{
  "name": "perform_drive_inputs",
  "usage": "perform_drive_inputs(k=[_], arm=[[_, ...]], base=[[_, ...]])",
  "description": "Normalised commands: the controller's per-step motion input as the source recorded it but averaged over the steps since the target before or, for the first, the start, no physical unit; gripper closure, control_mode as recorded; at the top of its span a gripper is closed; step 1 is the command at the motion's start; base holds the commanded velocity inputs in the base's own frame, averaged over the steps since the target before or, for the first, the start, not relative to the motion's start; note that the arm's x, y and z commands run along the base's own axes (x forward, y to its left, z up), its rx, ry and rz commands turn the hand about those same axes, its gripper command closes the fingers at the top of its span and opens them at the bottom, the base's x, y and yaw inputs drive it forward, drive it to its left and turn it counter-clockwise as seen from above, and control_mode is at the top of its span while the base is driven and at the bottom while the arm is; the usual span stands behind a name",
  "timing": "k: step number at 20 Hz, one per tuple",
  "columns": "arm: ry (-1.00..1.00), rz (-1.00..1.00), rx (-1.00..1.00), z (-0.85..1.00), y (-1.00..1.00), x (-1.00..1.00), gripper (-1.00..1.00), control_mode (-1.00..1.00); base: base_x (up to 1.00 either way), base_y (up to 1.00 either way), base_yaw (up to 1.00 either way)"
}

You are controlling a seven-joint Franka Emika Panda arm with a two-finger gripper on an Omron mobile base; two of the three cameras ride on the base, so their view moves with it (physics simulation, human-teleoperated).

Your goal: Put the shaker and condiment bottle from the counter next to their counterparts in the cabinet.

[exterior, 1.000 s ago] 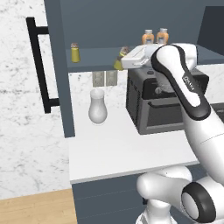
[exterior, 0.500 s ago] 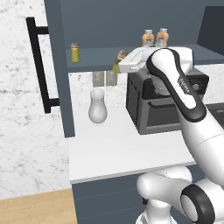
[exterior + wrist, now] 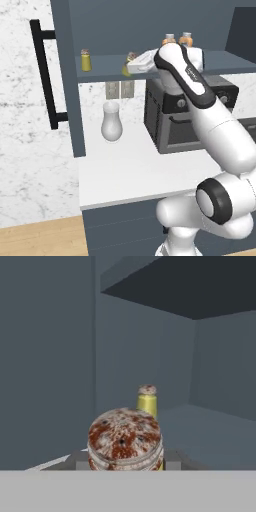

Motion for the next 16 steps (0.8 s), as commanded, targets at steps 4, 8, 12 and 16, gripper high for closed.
perform_drive_inputs(k=[4,8,12,16], arm=[[0.00,0.01,0.00,0.01,0.00,0.57,1.00,-1.00],[0.00,0.02,0.00,0.00,0.01,0.27,1.00,-1.00],[0.00,0.01,0.00,0.00,0.09,0.26,1.00,-1.00],[0.00,0.00,0.00,0.00,0.21,0.24,1.00,-1.00]], base=[[0.00,0.00,0.00],[0.00,0.00,0.00],[0.00,0.00,0.00],[0.00,0.00,0.00]])
